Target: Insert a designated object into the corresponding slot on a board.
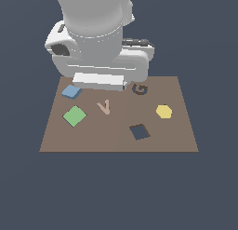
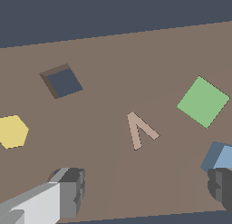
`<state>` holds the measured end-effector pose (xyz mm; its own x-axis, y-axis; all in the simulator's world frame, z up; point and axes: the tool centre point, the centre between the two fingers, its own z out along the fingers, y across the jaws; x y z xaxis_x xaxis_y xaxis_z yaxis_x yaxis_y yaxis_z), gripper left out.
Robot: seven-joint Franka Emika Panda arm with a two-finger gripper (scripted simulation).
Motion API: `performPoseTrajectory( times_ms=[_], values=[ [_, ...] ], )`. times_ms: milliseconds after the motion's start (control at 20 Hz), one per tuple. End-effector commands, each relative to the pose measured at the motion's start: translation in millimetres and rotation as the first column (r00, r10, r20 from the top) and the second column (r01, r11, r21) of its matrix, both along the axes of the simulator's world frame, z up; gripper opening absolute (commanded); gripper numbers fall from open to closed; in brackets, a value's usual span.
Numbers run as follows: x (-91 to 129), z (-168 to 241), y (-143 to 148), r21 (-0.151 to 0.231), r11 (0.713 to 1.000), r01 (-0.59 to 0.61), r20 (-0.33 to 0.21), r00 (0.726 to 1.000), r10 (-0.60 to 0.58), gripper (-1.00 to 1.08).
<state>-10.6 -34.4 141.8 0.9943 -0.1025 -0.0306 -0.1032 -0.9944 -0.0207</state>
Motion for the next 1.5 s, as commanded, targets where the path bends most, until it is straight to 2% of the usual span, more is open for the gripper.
performPoseTrajectory(
  times_ms=[0,200,400,650,900,1450],
  values=[
    [-3,-11,-18,-0.004,0.999,0.05,0.002,0.999,-0.05,1.0],
    [-13,-35,-57,-0.013,0.987,0.162,0.009,0.987,-0.162,1.0],
    [-28,-61,-98,-0.02,0.959,0.282,0.018,0.959,-0.281,1.0],
    [-44,-82,-130,-0.025,0.926,0.377,0.026,0.926,-0.376,1.0],
    [-52,-92,-143,-0.026,0.908,0.418,0.029,0.908,-0.417,1.0],
    [-52,-104,-143,-0.024,0.908,0.417,0.028,0.909,-0.417,1.0]
  ],
)
